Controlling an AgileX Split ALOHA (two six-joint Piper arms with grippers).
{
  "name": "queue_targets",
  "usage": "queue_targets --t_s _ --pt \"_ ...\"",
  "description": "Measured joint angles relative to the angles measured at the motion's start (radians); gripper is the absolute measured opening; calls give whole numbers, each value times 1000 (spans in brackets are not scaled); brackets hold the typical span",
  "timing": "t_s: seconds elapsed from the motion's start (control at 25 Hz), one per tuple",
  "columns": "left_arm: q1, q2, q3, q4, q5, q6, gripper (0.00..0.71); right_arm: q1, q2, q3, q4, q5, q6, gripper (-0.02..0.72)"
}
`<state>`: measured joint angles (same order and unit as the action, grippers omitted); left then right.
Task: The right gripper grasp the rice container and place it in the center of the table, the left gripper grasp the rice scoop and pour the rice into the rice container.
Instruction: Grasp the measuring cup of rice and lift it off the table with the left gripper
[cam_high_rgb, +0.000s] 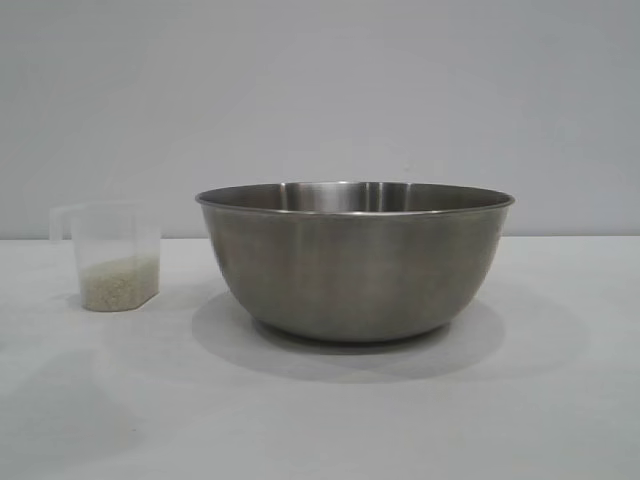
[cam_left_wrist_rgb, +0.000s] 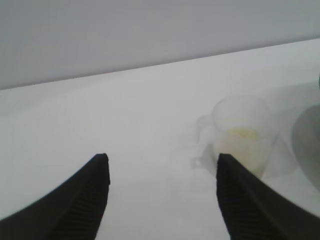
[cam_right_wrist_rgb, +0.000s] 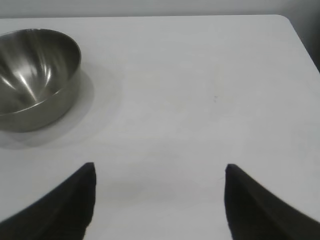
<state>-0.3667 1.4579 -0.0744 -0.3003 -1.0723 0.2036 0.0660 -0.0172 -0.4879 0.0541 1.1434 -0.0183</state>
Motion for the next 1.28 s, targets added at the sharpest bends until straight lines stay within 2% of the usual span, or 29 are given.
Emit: queue_targets --t_s 0.08,0.4,0.56,1.28 --pt "0 76 0 12 -51 -36 391 0 0 0 0 0 0 456" --pt "0 317 -81 31 -61 -118 391 0 0 0 0 0 0 456" --pt "0 364 -143 31 -63 -122 249 0 0 0 0 0 0 456" --pt "0 514 -329 23 -64 -99 252 0 0 0 0 0 0 456"
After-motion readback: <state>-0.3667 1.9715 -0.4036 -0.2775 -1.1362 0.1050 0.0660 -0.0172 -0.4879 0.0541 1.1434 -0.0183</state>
